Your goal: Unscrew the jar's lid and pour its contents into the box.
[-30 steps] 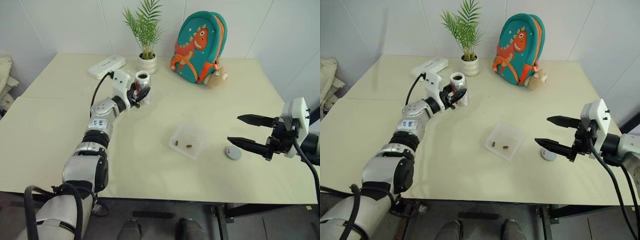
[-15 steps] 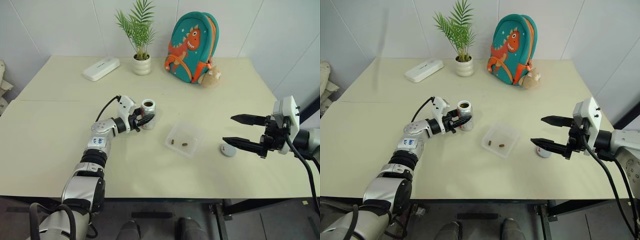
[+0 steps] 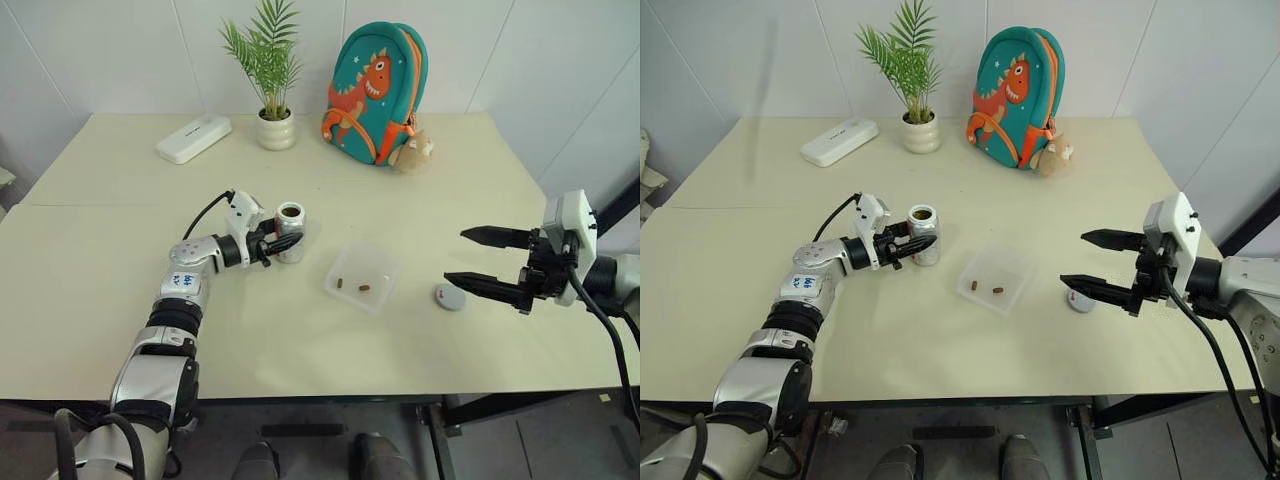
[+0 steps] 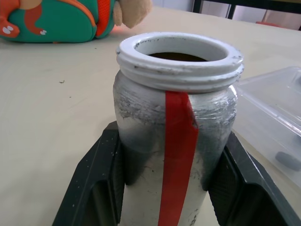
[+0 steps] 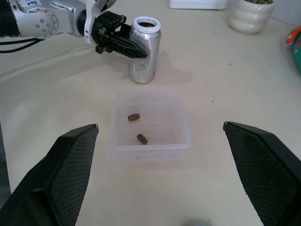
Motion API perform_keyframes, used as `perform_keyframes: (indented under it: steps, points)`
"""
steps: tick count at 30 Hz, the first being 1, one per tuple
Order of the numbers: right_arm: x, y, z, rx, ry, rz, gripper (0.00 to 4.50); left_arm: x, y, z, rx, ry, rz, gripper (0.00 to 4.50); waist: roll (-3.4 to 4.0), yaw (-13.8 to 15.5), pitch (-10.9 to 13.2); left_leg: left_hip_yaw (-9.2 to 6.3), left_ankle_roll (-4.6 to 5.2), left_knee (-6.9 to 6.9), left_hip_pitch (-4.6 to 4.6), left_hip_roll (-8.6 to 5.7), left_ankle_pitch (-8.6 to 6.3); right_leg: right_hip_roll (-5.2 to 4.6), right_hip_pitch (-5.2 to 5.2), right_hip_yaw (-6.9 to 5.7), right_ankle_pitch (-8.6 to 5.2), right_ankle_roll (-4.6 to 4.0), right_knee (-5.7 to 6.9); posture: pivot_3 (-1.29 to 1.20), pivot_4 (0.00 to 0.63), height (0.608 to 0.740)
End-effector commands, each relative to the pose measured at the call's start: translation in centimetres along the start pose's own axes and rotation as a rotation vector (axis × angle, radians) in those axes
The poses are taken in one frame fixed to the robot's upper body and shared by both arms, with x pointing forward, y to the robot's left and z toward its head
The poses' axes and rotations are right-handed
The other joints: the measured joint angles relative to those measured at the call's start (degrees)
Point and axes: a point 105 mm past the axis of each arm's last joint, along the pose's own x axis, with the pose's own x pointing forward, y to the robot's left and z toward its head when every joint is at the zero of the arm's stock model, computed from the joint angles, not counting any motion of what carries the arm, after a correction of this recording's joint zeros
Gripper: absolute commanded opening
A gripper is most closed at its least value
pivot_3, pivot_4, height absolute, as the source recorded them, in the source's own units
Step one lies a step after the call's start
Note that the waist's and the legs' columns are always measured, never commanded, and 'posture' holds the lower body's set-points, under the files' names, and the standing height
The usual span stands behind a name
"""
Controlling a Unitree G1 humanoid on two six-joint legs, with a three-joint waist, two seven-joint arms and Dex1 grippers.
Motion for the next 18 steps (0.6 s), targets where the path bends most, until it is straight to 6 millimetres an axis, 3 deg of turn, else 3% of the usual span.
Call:
perform_keyframes:
  steps: [1,18]
  points:
    - [0.1,-0.1,0.9,-0.044,-0.026,-0.002,4.5,-0.4,0.6,1.3,0.024,-0.032,0.027,2.27,0.0,0.05,0.0,0.0,0.0,0.0,0.0,0.0,0.0,0.0,0.0,0.0,0.0,0.0,-0.02,0.0,0.15,0.74]
    - [0.2,0.0,0.9,-0.042,-0.026,-0.011,4.5,-1.2,-0.2,2.4,0.01,-0.065,-0.033,2.27,0.0,0.0,0.0,0.0,0.01,-0.08,-0.05,0.0,-0.01,0.0,-0.01,0.0,0.0,0.0,-0.16,0.0,0.15,0.74]
